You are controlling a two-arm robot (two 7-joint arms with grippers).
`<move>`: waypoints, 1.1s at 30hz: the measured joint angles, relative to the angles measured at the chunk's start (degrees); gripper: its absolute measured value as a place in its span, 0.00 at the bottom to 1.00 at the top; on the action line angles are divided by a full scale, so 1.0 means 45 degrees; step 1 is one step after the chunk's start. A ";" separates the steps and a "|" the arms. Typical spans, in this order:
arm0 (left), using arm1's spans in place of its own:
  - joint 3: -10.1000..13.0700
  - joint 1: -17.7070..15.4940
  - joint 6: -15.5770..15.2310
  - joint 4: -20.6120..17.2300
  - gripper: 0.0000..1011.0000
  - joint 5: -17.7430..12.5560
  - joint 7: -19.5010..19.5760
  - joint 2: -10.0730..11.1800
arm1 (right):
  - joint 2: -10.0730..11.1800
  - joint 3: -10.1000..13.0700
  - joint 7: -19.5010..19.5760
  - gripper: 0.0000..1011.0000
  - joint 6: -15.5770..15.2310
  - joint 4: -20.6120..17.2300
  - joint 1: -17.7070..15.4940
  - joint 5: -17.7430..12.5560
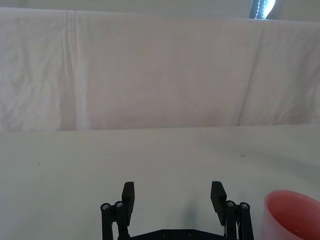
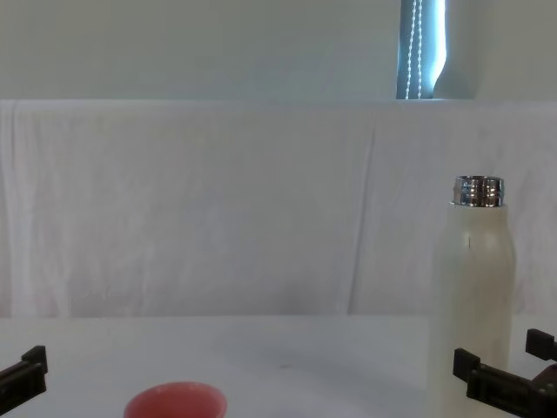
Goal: Grasp the thermos with one hand and pour water into the cup lid.
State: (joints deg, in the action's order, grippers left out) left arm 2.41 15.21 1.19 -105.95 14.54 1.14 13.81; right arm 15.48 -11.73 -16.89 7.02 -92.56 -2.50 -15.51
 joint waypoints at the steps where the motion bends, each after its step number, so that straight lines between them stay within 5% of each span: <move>1: -0.0001 0.0000 0.0000 0.0000 0.99 0.0000 0.0000 0.0000 | -0.0002 0.0001 0.0001 0.99 0.0000 0.0000 0.0000 -0.0001; 33: 0.0000 0.0000 0.0000 0.0000 0.99 0.0000 0.0000 0.0000 | -0.0009 0.0021 0.0015 0.99 0.0008 0.0020 0.0000 -0.0031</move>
State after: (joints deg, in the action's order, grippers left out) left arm 2.41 15.21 1.19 -105.95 14.54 1.14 13.81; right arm 15.44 -11.63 -16.82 7.05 -92.47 -2.50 -15.65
